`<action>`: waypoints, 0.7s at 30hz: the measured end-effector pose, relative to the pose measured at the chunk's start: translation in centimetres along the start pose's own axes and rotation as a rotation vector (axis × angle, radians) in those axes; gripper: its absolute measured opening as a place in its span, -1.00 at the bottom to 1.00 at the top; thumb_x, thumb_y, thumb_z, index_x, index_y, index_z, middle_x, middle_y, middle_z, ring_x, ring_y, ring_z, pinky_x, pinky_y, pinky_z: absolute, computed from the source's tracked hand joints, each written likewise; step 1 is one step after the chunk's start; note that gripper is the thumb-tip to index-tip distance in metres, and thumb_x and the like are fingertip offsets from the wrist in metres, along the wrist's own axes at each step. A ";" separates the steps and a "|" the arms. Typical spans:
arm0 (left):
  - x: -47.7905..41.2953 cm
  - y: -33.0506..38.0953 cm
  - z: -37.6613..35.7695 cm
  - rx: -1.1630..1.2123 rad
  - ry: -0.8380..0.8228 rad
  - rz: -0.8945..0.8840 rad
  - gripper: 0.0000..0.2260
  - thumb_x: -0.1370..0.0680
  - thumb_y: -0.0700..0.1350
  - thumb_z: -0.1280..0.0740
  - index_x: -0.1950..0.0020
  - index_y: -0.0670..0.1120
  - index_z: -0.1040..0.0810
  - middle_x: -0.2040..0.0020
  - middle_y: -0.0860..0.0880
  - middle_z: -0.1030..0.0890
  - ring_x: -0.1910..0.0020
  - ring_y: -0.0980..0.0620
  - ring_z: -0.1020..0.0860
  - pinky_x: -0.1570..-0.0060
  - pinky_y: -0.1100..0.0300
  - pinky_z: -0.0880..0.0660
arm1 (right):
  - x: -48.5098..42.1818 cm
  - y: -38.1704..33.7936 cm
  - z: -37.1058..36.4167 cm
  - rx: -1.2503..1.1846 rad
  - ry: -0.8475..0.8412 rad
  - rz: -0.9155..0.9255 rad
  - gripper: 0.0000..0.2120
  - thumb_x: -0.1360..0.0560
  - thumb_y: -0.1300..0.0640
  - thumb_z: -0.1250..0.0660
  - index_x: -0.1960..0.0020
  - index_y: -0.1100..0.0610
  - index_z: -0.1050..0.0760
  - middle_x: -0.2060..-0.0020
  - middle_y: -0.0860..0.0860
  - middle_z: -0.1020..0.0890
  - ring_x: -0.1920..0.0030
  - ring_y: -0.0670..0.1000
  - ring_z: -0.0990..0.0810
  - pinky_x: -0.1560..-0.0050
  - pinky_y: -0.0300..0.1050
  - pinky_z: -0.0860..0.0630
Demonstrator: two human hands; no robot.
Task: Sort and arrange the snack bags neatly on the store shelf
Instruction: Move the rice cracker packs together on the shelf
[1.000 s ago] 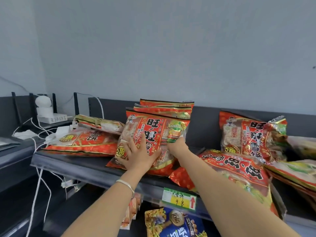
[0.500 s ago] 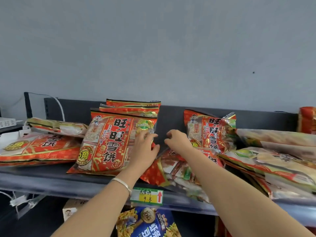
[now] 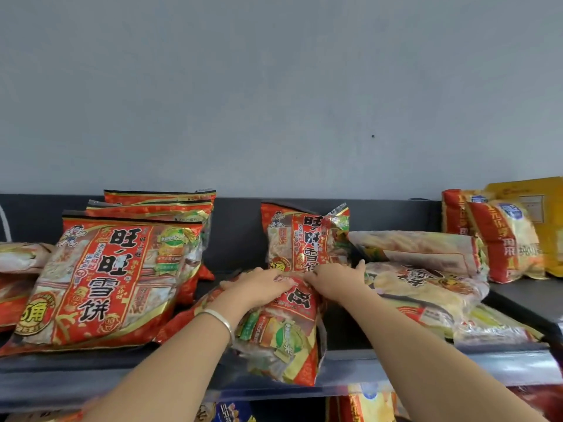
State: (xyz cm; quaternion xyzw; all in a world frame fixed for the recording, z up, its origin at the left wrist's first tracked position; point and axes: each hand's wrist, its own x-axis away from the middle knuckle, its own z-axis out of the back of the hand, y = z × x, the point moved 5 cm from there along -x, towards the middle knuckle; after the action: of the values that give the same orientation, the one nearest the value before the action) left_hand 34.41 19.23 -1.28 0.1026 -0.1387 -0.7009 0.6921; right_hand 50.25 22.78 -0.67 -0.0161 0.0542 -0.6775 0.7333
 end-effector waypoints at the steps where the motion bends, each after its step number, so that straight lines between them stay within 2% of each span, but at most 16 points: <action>1: -0.2 0.1 0.1 -0.018 -0.013 0.008 -0.24 -0.26 0.50 0.06 -0.40 0.26 -0.31 -0.43 -0.04 -0.35 -0.37 -0.18 -0.35 -0.33 -0.20 -0.27 | 0.1 0.1 0.0 0.032 0.004 0.005 -0.50 -0.61 -0.21 0.09 -0.18 0.00 -0.53 -0.21 0.03 -0.58 -0.30 0.15 -0.46 -0.38 0.47 0.22; 4: -0.7 1.1 0.7 -0.145 -0.014 0.070 -0.27 -0.32 0.50 0.08 -0.39 0.24 -0.34 -0.41 -0.01 -0.38 -0.33 -0.15 -0.40 -0.26 -0.16 -0.35 | 0.1 0.5 0.4 0.077 0.001 0.007 -0.62 -0.61 -0.02 0.02 -0.15 0.03 -0.54 -0.18 0.04 -0.59 -0.27 0.17 -0.48 -0.38 0.48 0.16; 8: -0.7 2.2 1.0 -0.306 0.019 0.132 -0.26 -0.37 0.52 0.14 -0.37 0.20 -0.39 -0.33 0.00 -0.47 -0.26 -0.13 -0.47 -0.20 -0.09 -0.41 | -0.4 0.9 1.0 0.147 -0.034 -0.018 -0.63 -0.62 0.05 -0.03 -0.36 0.07 -0.40 -0.37 0.10 -0.44 -0.39 0.24 -0.35 -0.39 0.46 0.00; 10: -0.6 2.6 1.0 -0.347 0.030 0.136 -0.24 -0.37 0.53 0.15 -0.37 0.18 -0.40 -0.31 0.01 -0.49 -0.25 -0.11 -0.48 -0.17 -0.04 -0.42 | -0.9 0.8 1.2 0.164 -0.092 0.000 -0.61 -0.60 0.11 -0.08 -0.41 0.09 -0.34 -0.39 0.11 -0.39 -0.40 0.25 -0.32 -0.39 0.44 -0.08; 12: -0.6 2.5 1.2 -0.359 0.040 0.134 -0.27 -0.40 0.51 0.14 -0.36 0.16 -0.42 -0.29 0.02 -0.51 -0.23 -0.10 -0.49 -0.12 0.02 -0.43 | -2.3 0.4 1.3 0.139 -0.127 0.066 -0.62 -0.56 0.14 -0.17 -0.36 0.11 -0.36 -0.33 0.12 -0.44 -0.33 0.26 -0.41 -0.34 0.39 -0.27; 15: -0.6 1.7 2.0 -0.336 0.042 0.160 -0.38 -0.49 0.42 0.06 -0.31 0.08 -0.46 -0.20 0.02 -0.55 -0.16 -0.06 -0.52 -0.06 0.05 -0.45 | -4.0 -0.1 2.4 0.052 -0.078 0.178 -0.74 -0.53 0.16 -0.20 -0.18 0.19 -0.46 -0.09 0.11 -0.57 -0.06 0.17 -0.57 -0.16 0.17 -0.53; 17: -1.0 1.1 2.7 -0.284 0.026 0.170 -0.46 -0.54 0.34 -0.01 -0.30 0.04 -0.47 -0.18 0.01 -0.57 -0.13 -0.05 -0.53 -0.11 0.02 -0.46 | -4.5 -0.1 3.7 -0.002 -0.019 0.220 -0.76 -0.56 0.18 -0.19 -0.18 0.22 -0.48 0.00 0.10 -0.56 0.02 0.12 -0.57 -0.10 0.06 -0.56; 21: -2.8 0.8 4.2 -0.072 0.021 0.123 -0.54 -0.59 0.17 -0.14 -0.34 -0.09 -0.45 -0.19 -0.05 -0.54 -0.05 -0.03 -0.54 -0.11 0.06 -0.50 | -5.5 0.8 5.9 -0.094 0.125 0.225 -0.77 -0.57 0.23 -0.17 -0.18 0.22 -0.49 -0.02 0.11 -0.61 0.12 0.06 -0.54 0.14 -0.11 -0.51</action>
State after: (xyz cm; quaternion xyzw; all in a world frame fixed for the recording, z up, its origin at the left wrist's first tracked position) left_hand 33.82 22.28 2.85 0.0760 -0.1123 -0.6604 0.7386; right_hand 51.19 28.05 5.41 -0.0022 0.1329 -0.5873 0.7984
